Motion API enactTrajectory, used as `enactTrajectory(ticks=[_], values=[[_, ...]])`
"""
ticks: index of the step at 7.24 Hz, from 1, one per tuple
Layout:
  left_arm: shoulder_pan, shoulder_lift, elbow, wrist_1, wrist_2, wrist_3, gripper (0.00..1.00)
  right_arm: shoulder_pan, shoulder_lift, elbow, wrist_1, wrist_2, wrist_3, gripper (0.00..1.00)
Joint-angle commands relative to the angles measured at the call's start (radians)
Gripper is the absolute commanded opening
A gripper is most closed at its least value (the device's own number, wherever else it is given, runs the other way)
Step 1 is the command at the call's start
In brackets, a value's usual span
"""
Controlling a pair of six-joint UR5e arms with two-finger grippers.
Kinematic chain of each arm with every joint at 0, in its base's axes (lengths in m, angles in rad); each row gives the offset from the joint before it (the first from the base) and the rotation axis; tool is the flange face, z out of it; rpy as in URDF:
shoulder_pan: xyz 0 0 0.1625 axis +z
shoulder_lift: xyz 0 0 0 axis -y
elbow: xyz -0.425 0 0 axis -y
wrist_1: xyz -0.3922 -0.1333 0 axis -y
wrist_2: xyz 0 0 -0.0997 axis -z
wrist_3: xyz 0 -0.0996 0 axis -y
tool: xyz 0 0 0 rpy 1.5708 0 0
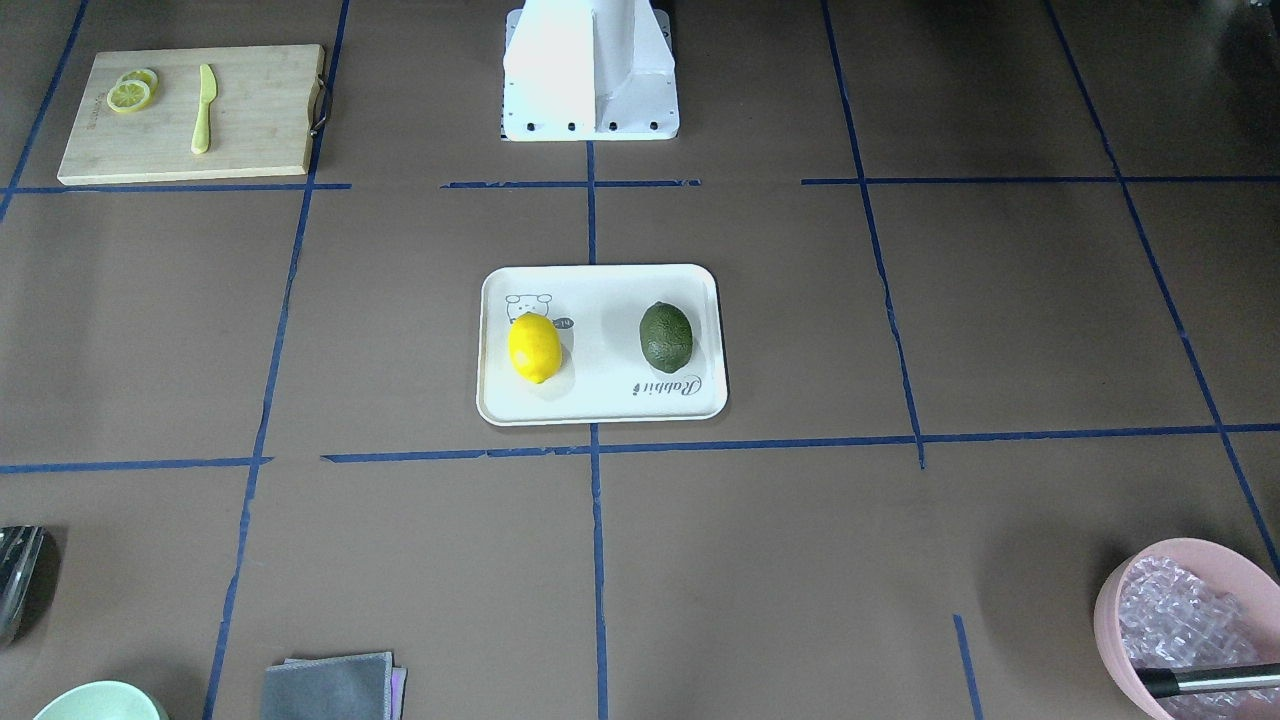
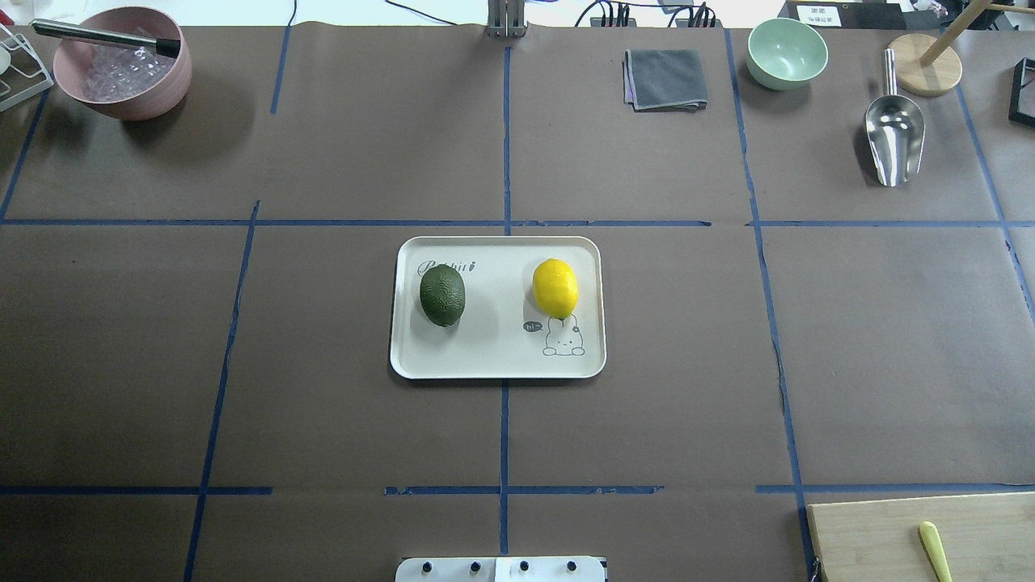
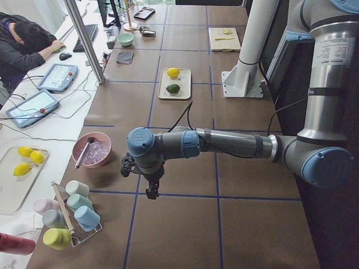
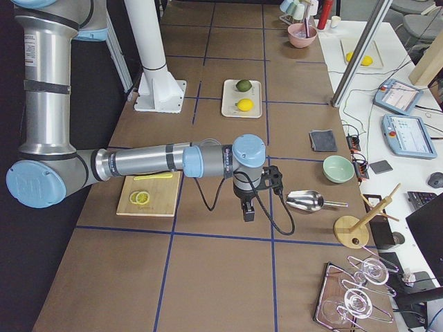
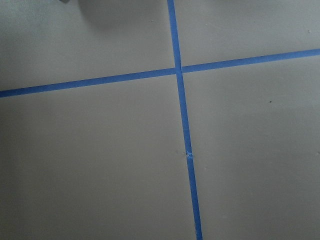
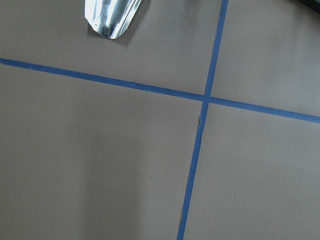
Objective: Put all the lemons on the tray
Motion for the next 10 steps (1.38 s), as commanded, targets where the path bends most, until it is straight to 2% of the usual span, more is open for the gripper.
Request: enactTrajectory(ticks=[1, 4, 10], values=[[-0.004, 0.000, 0.000, 0.000, 0.000, -0.001, 1.00, 0.001, 0.000, -0.007, 0.038, -0.004, 0.000, 1.00], [-0.015, 0.000, 0.000, 0.000, 0.000, -0.001, 1.00, 0.047, -0.009, -0.064, 0.060, 0.005, -0.003, 1.00], [-0.015, -0.002, -0.002, -0.002, 0.001, -0.001, 1.00, 0.064, -0.018, -0.063, 0.068, 0.020, -0.002, 1.00]])
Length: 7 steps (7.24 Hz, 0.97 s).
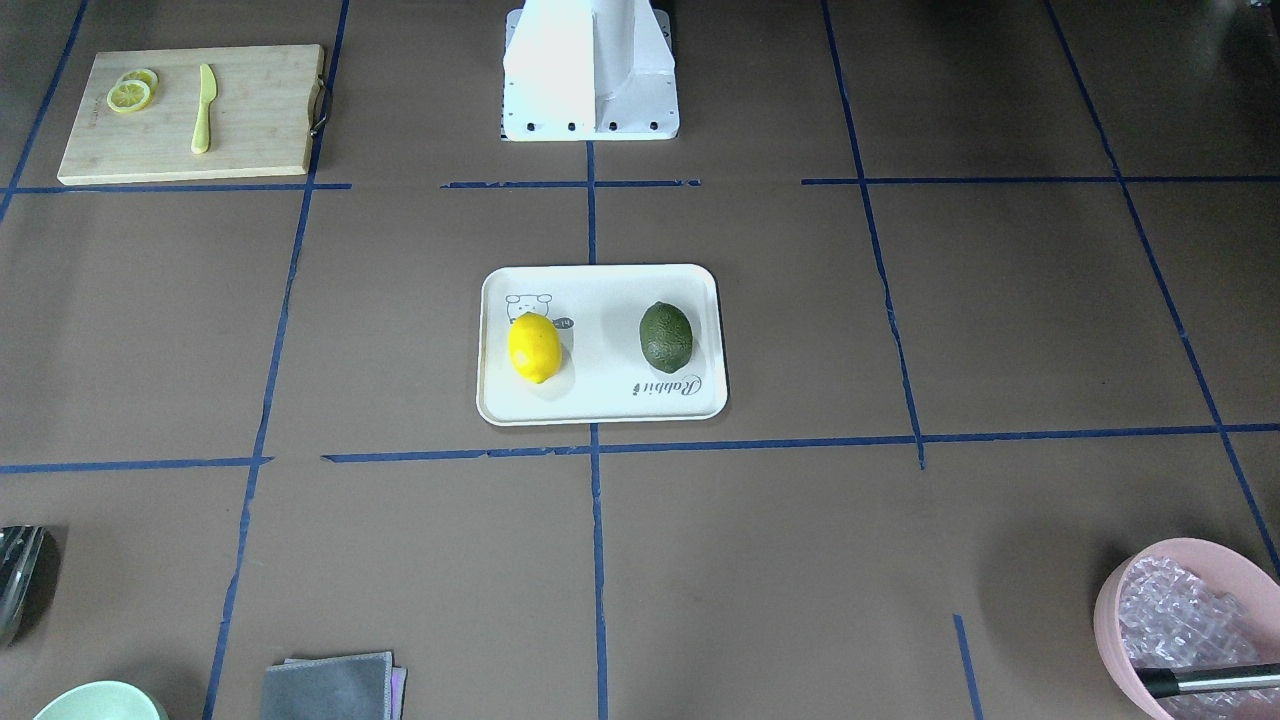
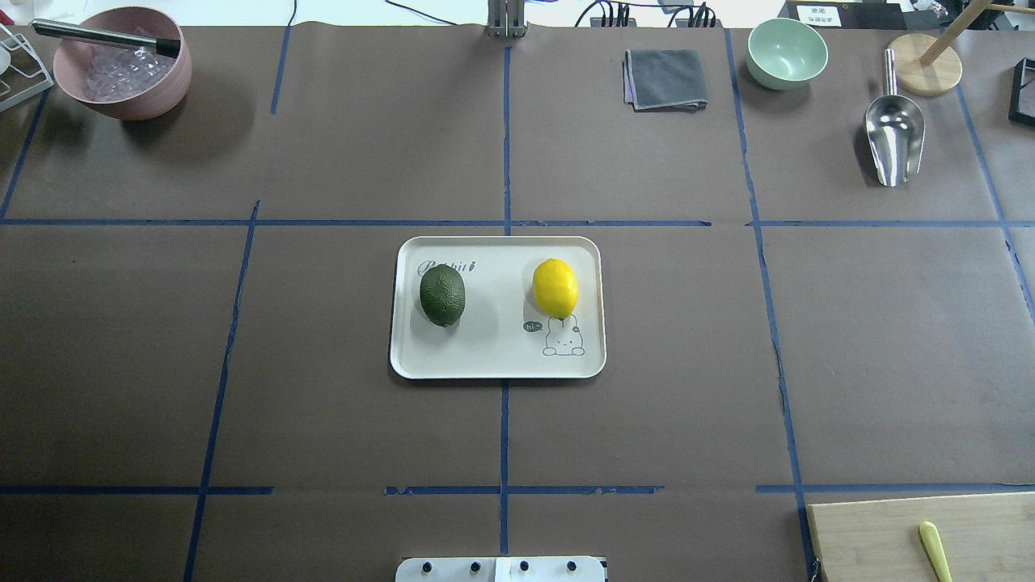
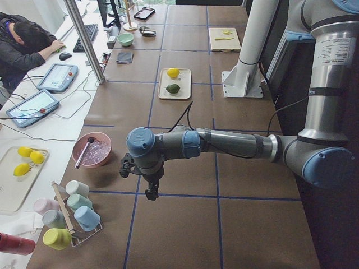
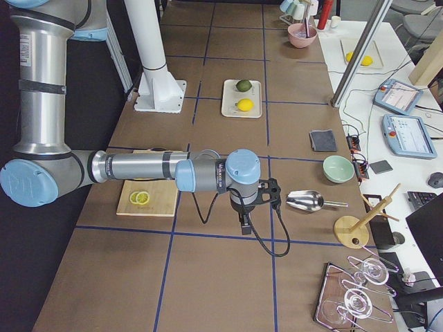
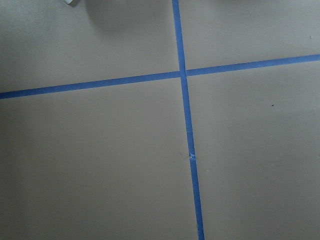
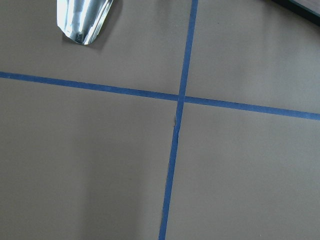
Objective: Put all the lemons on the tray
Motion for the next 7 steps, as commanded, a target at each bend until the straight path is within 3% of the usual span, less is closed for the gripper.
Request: enactTrajectory(ticks=[1, 7], values=[[0.000, 0.000, -0.002, 0.000, -0.002, 0.000, 1.00, 0.000, 0.000, 0.000, 0.000, 0.000, 0.000, 1.00], [-0.015, 0.000, -0.007, -0.001, -0.002, 0.000, 1.00, 0.000, 0.001, 0.005, 0.000, 0.000, 0.000, 1.00]])
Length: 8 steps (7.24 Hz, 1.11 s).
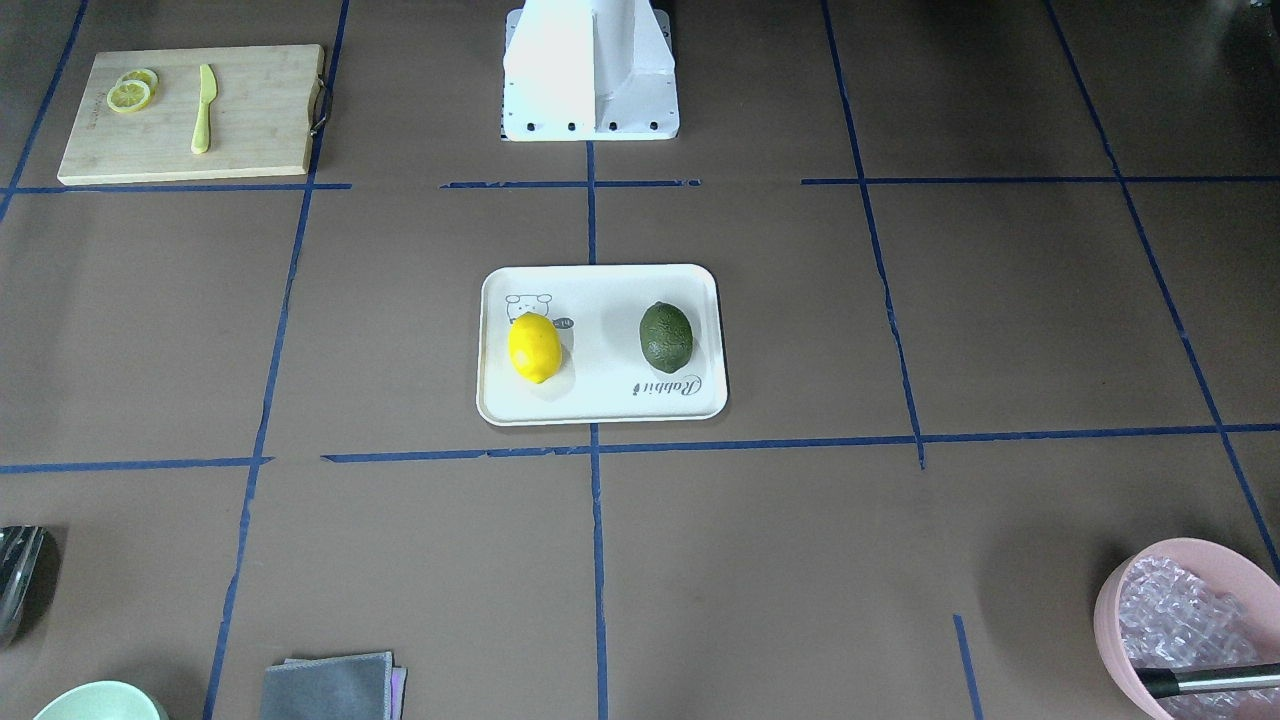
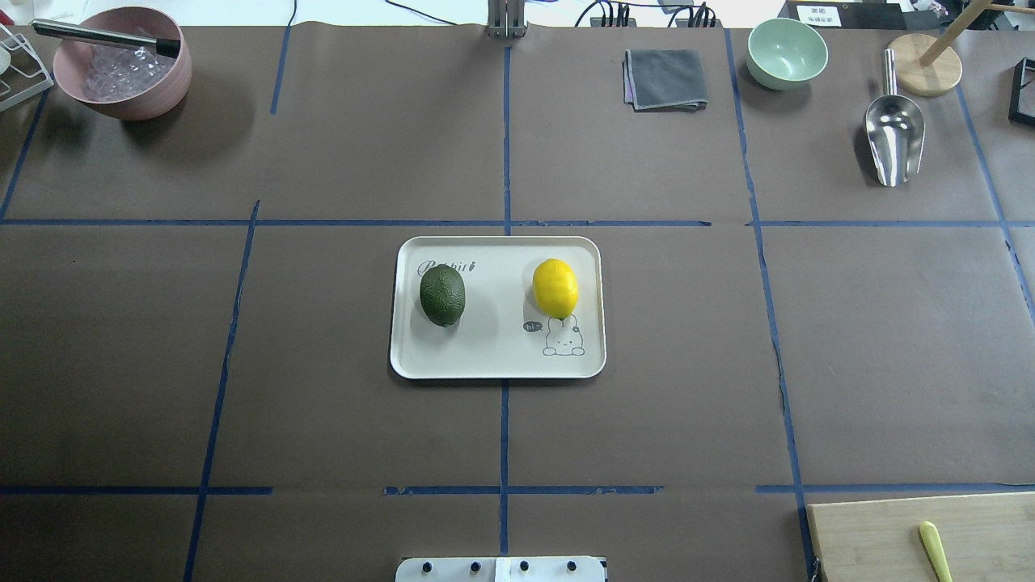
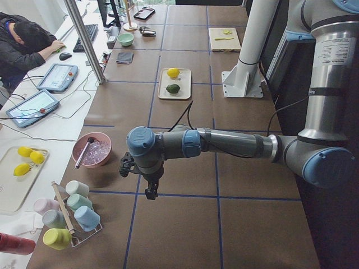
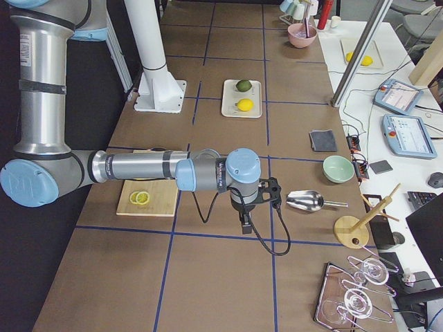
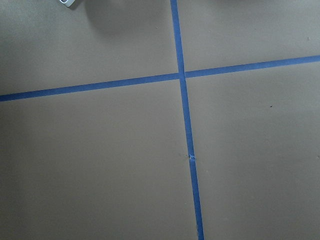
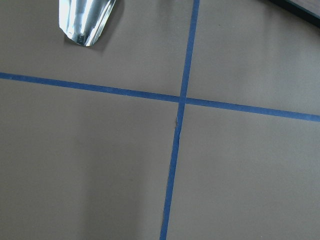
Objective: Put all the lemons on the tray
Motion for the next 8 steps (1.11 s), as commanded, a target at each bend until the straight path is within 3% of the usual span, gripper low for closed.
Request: enactTrajectory(ticks=[1, 8], values=[[-0.011, 0.000, -0.001, -0.001, -0.001, -0.001, 1.00, 0.001, 0.000, 0.001, 0.001, 0.000, -0.001, 1.00], [-0.009, -0.003, 0.025, -0.025, -0.001, -0.078, 1.00, 0.000, 0.003, 0.002, 0.001, 0.000, 0.000, 1.00]])
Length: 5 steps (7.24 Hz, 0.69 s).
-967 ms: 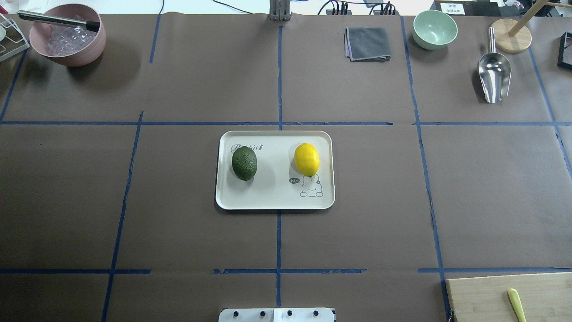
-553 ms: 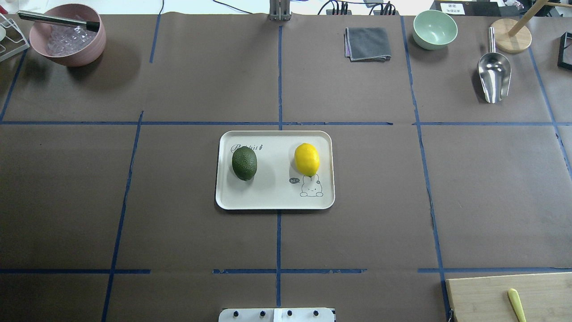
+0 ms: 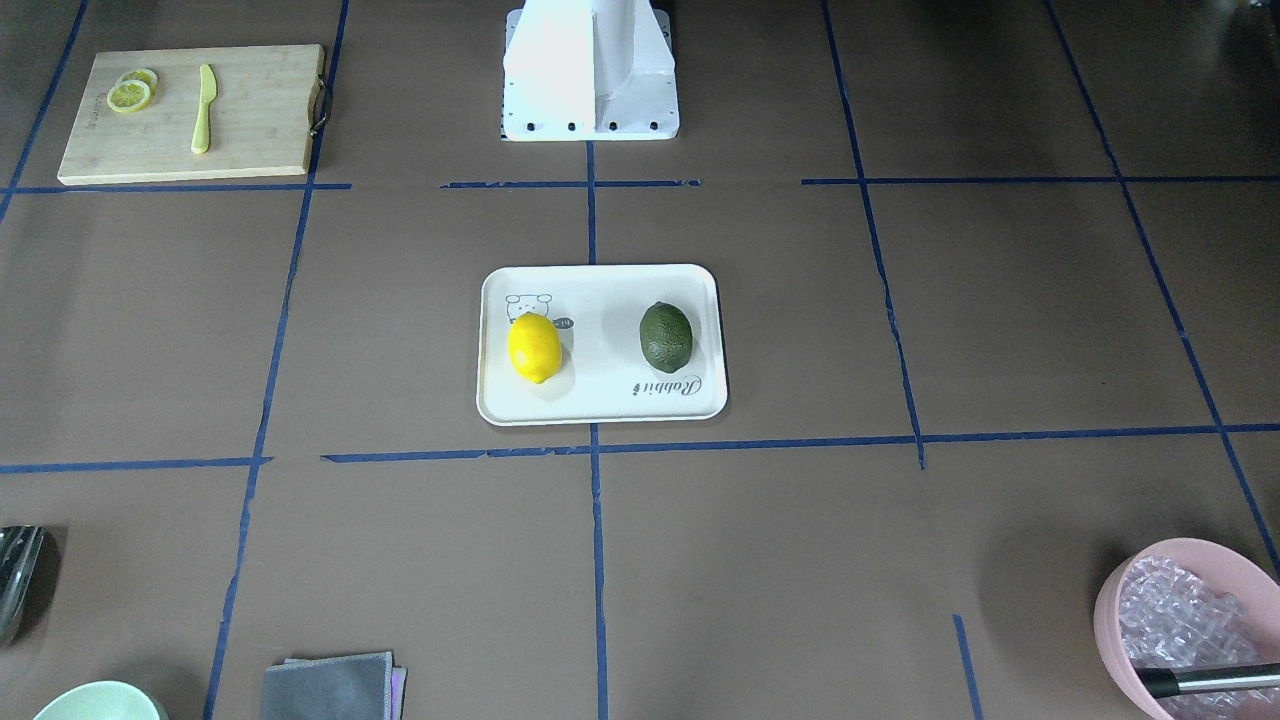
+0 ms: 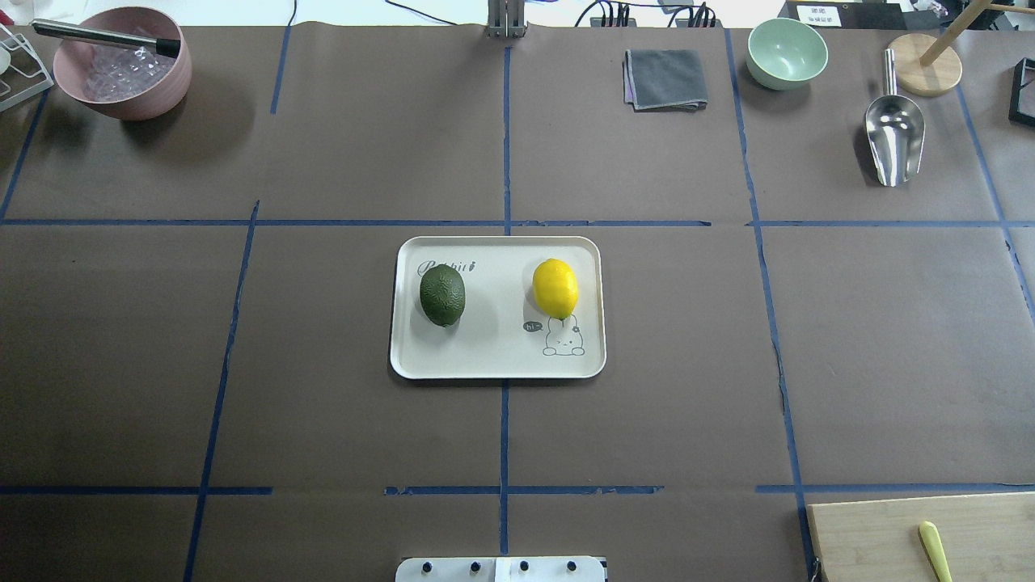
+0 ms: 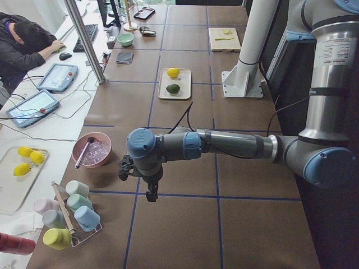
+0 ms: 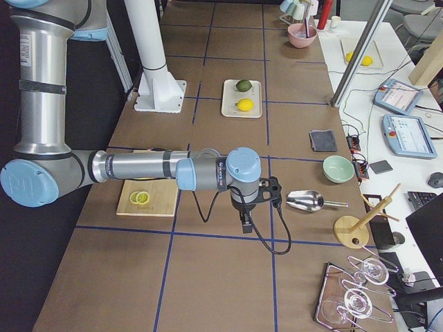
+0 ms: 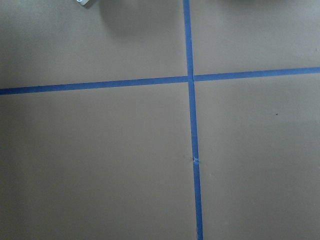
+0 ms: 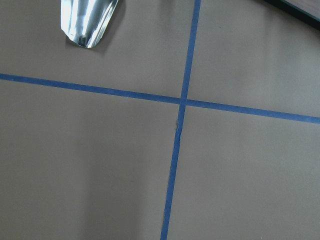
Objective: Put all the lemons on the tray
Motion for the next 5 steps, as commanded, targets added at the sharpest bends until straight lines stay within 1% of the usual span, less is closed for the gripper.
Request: enactTrajectory(ticks=[1, 3, 5], values=[[0.001, -0.001, 0.015, -0.006, 0.000, -0.004, 1.00, 0.000, 0.003, 0.000, 0.000, 0.000, 0.000, 1.00], [0.001, -0.001, 0.028, -0.029, 0.000, -0.004, 1.00, 0.001, 0.004, -0.001, 0.000, 0.000, 0.000, 1.00], [0.003, -0.001, 0.077, -0.101, 0.000, -0.006, 1.00, 0.000, 0.004, -0.003, 0.000, 0.000, 0.000, 1.00]])
